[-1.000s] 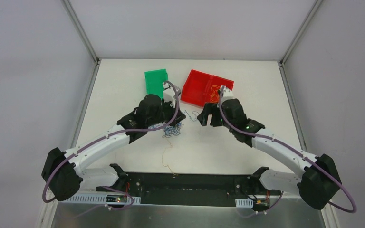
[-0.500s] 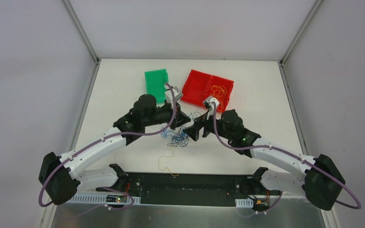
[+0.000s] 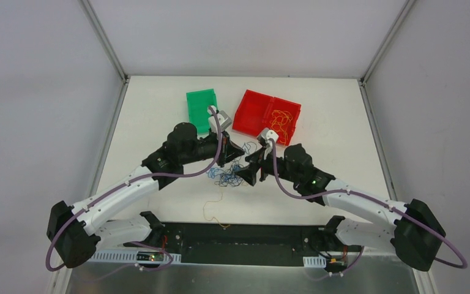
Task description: Untangle the cables
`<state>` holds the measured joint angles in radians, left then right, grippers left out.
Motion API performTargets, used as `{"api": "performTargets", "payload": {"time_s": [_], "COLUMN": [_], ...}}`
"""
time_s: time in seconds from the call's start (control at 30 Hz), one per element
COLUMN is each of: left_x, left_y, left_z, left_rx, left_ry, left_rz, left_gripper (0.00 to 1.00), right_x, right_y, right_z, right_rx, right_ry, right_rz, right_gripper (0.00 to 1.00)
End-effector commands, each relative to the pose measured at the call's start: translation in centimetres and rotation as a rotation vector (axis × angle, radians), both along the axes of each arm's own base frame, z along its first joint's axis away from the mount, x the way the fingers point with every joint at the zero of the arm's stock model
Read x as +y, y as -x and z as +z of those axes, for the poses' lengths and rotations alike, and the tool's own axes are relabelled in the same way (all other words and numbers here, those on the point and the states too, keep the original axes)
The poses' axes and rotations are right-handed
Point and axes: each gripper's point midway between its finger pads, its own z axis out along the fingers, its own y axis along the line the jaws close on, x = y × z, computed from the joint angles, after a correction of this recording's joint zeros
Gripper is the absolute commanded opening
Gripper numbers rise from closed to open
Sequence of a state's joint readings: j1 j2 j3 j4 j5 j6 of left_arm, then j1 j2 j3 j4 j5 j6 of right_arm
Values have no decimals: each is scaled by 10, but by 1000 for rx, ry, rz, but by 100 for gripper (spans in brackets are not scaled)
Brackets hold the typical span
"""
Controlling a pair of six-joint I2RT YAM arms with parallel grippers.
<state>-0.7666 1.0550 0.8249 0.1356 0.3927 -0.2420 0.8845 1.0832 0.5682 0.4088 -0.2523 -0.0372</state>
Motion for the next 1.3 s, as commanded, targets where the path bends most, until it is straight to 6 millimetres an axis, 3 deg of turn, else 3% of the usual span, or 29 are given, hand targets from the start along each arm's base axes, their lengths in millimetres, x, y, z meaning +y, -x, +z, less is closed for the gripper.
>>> {"api": "performTargets", "payload": {"time_s": [0.0,0.17,0.27,0.3,0.33,0.4,0.43,0.47,0.57,0.63,0.87,1.1,1.27], "left_x": [-12,-21,-19,-17,-16,-9,-3,5,31,37,7,-13,-28], "left_y": [11,22,21,19,17,8,2,-3,-20,-21,-6,-15,-20], "left_z": [19,24,25,26,25,25,20,17,14,13,-2,-29,-45], "left_rx": [-39,-34,-41,-44,-40,-44,-45,-50,-77,-100,-138,-112,-66], "left_ry": [51,84,94,96,97,99,90,83,68,65,24,-44,-88], "left_rz": [-92,-175,-159,-143,-120,-49,5,58,230,249,26,-41,-77], "left_gripper": [0,0,4,18,51,85,95,98,99,99,99,88,81], "right_x": [14,24,23,21,18,10,5,0,-21,-33,-50,-56,-57], "right_y": [4,8,9,8,4,-3,-7,-12,-29,-37,-42,-37,-35], "right_z": [21,22,25,27,30,35,38,41,51,57,96,115,119], "right_rx": [-41,-29,-21,-21,-30,-29,-31,-33,-49,-45,-9,14,20], "right_ry": [-54,-57,-72,-81,-94,-118,-128,-139,-173,-188,-231,-269,-276], "right_rz": [66,92,84,70,42,-28,-71,-118,-270,-343,-440,-447,-442], "right_gripper": [66,42,16,8,0,0,0,0,0,0,0,0,0]}}
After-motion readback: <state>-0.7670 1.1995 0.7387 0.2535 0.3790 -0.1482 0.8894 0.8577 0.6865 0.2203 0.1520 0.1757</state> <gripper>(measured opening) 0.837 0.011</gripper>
